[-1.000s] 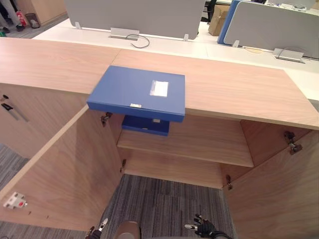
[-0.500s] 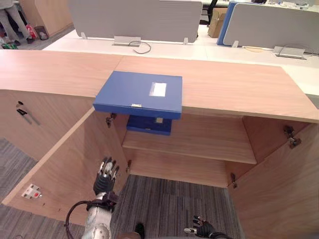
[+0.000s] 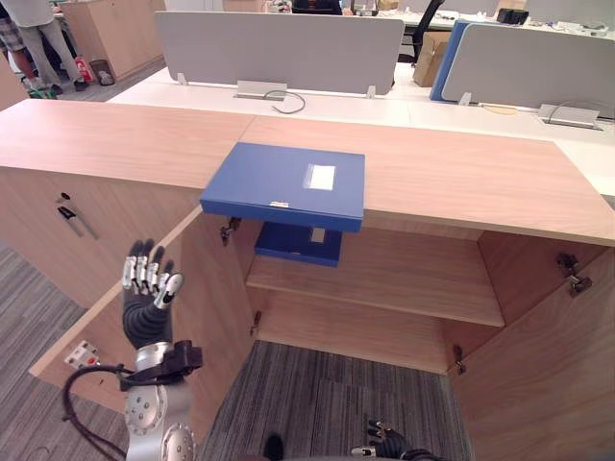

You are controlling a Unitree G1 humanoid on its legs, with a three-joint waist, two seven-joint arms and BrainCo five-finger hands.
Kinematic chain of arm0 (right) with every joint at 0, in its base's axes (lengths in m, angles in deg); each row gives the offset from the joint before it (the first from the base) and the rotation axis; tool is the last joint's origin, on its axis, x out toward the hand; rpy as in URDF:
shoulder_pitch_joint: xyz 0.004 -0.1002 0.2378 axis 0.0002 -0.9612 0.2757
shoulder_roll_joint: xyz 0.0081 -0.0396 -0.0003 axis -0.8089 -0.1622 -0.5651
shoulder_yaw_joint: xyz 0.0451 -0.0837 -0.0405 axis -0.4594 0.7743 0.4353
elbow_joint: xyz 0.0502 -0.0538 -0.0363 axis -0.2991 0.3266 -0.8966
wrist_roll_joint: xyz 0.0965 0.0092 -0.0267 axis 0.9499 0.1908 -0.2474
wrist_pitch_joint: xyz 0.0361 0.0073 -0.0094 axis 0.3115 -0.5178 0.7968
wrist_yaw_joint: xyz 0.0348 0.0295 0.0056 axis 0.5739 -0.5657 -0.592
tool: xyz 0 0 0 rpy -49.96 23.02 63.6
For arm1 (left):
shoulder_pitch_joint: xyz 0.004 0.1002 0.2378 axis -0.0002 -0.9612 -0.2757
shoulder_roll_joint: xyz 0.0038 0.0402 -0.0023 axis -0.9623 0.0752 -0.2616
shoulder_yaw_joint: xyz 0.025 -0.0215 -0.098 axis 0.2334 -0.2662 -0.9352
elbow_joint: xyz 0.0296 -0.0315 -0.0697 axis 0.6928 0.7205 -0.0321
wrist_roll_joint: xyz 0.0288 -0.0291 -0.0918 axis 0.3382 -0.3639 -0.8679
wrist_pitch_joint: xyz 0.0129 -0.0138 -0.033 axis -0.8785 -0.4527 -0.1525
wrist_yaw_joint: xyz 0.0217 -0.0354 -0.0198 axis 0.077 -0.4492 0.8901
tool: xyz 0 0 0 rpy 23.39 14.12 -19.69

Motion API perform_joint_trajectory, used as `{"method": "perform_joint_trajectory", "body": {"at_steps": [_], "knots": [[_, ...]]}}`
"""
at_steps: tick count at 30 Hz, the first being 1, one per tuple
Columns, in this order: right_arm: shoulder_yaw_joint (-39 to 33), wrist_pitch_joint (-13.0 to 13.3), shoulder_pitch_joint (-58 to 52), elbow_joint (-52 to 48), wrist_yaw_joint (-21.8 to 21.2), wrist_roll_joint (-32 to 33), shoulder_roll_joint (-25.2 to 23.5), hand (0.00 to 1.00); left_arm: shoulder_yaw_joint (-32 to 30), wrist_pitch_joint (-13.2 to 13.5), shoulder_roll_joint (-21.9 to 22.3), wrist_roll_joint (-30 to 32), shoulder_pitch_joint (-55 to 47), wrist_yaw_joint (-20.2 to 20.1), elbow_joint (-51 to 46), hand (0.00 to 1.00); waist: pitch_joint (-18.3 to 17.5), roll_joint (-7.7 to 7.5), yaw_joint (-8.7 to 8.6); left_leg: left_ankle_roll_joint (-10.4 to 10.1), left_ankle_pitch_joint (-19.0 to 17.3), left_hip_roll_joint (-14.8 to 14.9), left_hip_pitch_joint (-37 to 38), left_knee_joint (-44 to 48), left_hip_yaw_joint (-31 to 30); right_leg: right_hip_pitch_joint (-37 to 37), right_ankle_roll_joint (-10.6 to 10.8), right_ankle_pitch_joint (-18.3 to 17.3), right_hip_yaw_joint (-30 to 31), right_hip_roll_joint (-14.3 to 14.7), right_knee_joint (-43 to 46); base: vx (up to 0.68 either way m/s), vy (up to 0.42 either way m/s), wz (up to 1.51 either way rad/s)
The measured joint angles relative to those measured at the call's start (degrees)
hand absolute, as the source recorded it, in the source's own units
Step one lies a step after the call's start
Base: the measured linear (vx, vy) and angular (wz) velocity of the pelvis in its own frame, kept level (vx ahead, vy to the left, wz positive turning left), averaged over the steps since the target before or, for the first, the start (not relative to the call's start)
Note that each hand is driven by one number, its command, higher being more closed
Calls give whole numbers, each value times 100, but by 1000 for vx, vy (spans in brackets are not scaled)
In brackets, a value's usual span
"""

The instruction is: Walk over to the cabinet, pick up the folder, carry it to the office cabinet, place the folder inside the office cabinet, then close the office cabinet door

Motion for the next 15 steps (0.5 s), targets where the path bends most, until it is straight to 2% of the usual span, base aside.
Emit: {"method": "perform_joint_trajectory", "body": {"at_steps": [1,4,7,8,10,15], "knots": [[1,-3,0,0,-7,-1,0,0,-141,-7,14,602,52,223,-135,0,-6,-1,1,-2,-11,11,-3,4,1,7,-1,1,5,13,-22,42,-31,-1],[3,-12,1,-3,-39,-7,2,0,-380,-81,-135,1791,295,587,-282,0,-10,-3,20,-40,-42,51,-6,20,10,8,-8,4,31,56,-41,27,-44,-3],[20,-43,0,-5,-58,-22,2,0,-427,-179,-769,2971,798,698,-284,0,-29,-14,34,-77,-72,127,8,34,70,8,-46,12,98,128,-77,5,-45,-11],[21,-47,-1,-9,-70,-25,1,0,-427,-179,-905,3135,892,707,-274,0,-32,-16,34,-84,-77,141,17,34,92,3,-53,13,127,138,-77,-6,-41,-20],[32,-47,-34,-60,-118,-73,4,0,-401,-223,-1497,3850,1372,714,-35,0,-92,-15,18,-103,-91,189,32,34,161,-19,-72,15,207,171,-81,-15,-37,-17],[238,-29,-69,-206,-157,-252,21,0,-390,-377,-2076,4987,1740,896,513,0,-170,-38,-45,-147,-141,252,118,33,357,-39,-98,29,411,206,-79,-16,-13,-23]]}}
